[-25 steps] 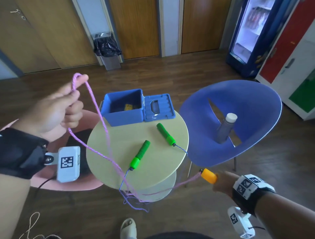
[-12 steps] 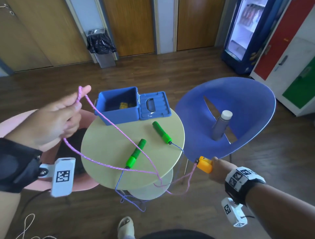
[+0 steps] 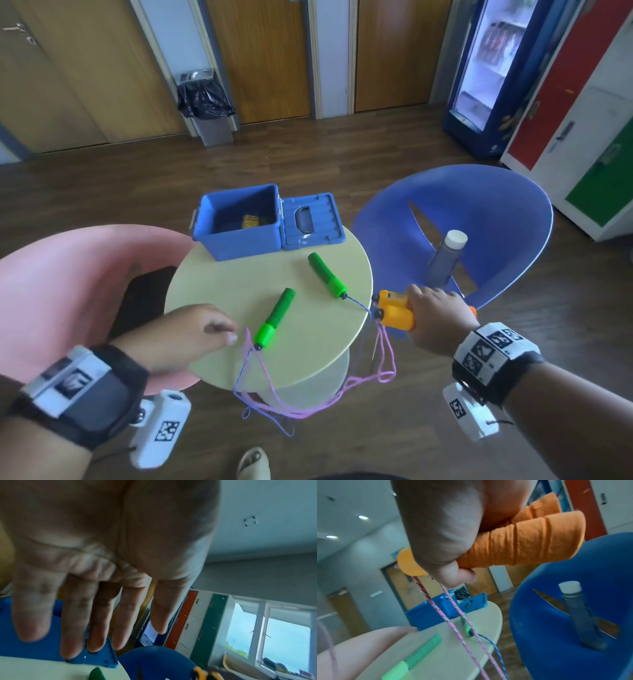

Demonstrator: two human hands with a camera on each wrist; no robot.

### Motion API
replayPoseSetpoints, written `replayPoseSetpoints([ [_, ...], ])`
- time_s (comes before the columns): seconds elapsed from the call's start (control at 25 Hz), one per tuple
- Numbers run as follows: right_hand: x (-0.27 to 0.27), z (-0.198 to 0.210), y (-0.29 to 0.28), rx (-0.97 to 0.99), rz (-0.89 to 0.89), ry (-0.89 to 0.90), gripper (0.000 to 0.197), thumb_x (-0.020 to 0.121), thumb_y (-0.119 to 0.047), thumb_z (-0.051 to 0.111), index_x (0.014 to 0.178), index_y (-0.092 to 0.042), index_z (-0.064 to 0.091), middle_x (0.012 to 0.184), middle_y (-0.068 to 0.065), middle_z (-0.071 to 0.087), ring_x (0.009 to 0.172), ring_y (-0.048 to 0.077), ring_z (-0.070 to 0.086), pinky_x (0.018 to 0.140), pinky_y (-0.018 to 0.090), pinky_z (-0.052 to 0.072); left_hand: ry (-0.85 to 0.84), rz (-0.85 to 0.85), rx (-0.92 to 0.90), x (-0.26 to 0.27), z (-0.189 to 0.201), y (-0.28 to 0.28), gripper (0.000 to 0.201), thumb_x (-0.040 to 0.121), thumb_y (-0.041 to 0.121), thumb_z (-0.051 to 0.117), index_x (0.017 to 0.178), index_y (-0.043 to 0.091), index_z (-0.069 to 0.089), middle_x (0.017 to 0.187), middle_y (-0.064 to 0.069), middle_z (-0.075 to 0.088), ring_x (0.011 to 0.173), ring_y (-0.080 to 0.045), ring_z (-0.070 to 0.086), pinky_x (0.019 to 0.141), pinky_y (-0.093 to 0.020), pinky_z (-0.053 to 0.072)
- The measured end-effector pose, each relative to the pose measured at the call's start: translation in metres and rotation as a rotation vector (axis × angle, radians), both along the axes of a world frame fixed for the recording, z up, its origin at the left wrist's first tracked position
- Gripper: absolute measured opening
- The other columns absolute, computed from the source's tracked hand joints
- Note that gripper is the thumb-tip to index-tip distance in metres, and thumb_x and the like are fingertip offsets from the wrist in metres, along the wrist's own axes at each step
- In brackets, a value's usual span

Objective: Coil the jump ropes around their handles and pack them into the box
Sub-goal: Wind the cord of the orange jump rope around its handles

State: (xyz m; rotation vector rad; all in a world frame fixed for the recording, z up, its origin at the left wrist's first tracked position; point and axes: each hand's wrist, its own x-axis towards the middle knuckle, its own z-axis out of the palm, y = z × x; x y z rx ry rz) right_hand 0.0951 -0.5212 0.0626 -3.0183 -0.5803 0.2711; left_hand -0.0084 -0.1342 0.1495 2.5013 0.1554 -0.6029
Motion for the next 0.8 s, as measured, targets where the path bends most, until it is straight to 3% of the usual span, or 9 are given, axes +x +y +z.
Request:
replayPoseSetpoints([
  [0.04, -0.002, 0.011, 0.009, 0.012, 0.05, -0.018, 0.024, 0.079, -0.034, 0.055, 0.092, -0.028, 0.036, 0.089, -0.009, 0.056, 0.09, 0.021, 0.061, 0.077, 0.035, 0.039, -0.023, -0.017, 0.051, 0.002, -0.002, -0.012, 0.021, 0.085, 0.045, 0.069, 0.102, 0.032, 0.072, 0.108, 0.015, 0.068, 0.105, -0.002, 0.063, 0.09, -0.014, 0.044],
  [0.12, -0.007, 0.028, 0.028, 0.033, 0.131, -0.056, 0.027, 0.077, -0.035, 0.057, 0.094, -0.031, 0.037, 0.094, -0.009, 0.058, 0.092, 0.02, 0.06, 0.08, 0.035, 0.04, -0.094, 0.026, -0.051, 0.009, -0.003, -0.032, 0.021, 0.091, 0.036, 0.069, 0.111, 0.031, 0.069, 0.11, 0.014, 0.069, 0.1, 0.002, 0.064, 0.086, -0.007, 0.043],
  [0.24, -0.017, 0.048, 0.059, 0.054, 0.221, -0.132, 0.03, 0.073, -0.032, 0.057, 0.1, -0.028, 0.046, 0.096, -0.008, 0.059, 0.092, 0.021, 0.06, 0.079, 0.035, 0.041, -0.209, 0.077, -0.362, 0.018, -0.004, -0.072, 0.035, 0.08, 0.052, 0.068, 0.113, 0.041, 0.063, 0.106, 0.01, 0.069, 0.094, -0.007, 0.067, 0.088, -0.027, 0.052],
  [0.36, -0.026, 0.063, 0.085, 0.063, 0.258, -0.184, 0.031, 0.073, -0.031, 0.055, 0.103, -0.026, 0.047, 0.096, -0.007, 0.059, 0.092, 0.022, 0.06, 0.076, 0.035, 0.038, -0.332, 0.12, -0.442, 0.026, -0.004, -0.107, 0.045, 0.086, 0.052, 0.062, 0.128, 0.037, 0.054, 0.112, 0.007, 0.058, 0.094, -0.007, 0.063, 0.08, -0.018, 0.049],
  [0.52, -0.032, 0.08, 0.105, 0.07, 0.283, -0.244, 0.027, 0.073, -0.033, 0.053, 0.097, -0.025, 0.044, 0.09, -0.006, 0.058, 0.083, 0.023, 0.06, 0.072, 0.035, 0.039, -0.412, 0.225, -0.382, 0.031, -0.006, -0.126, 0.022, 0.097, 0.042, 0.055, 0.115, 0.032, 0.062, 0.111, 0.01, 0.063, 0.101, -0.01, 0.059, 0.087, -0.027, 0.048],
  [0.64, -0.032, 0.086, 0.11, 0.029, 0.266, -0.245, 0.028, 0.073, -0.033, 0.054, 0.09, -0.025, 0.033, 0.087, -0.005, 0.057, 0.08, 0.024, 0.059, 0.07, 0.035, 0.036, -0.346, 0.337, -0.472, 0.034, -0.007, -0.126, 0.015, 0.096, 0.042, 0.056, 0.108, 0.036, 0.062, 0.101, 0.012, 0.064, 0.093, -0.014, 0.063, 0.083, -0.039, 0.057],
  [0.8, -0.031, 0.089, 0.118, -0.033, 0.217, -0.252, 0.029, 0.071, -0.035, 0.054, 0.091, -0.022, 0.037, 0.085, -0.003, 0.056, 0.079, 0.025, 0.058, 0.069, 0.035, 0.033, -0.336, 0.475, -0.533, 0.032, -0.004, -0.13, 0.017, 0.096, 0.04, 0.058, 0.111, 0.032, 0.06, 0.099, 0.006, 0.061, 0.09, -0.015, 0.062, 0.083, -0.038, 0.056],
])
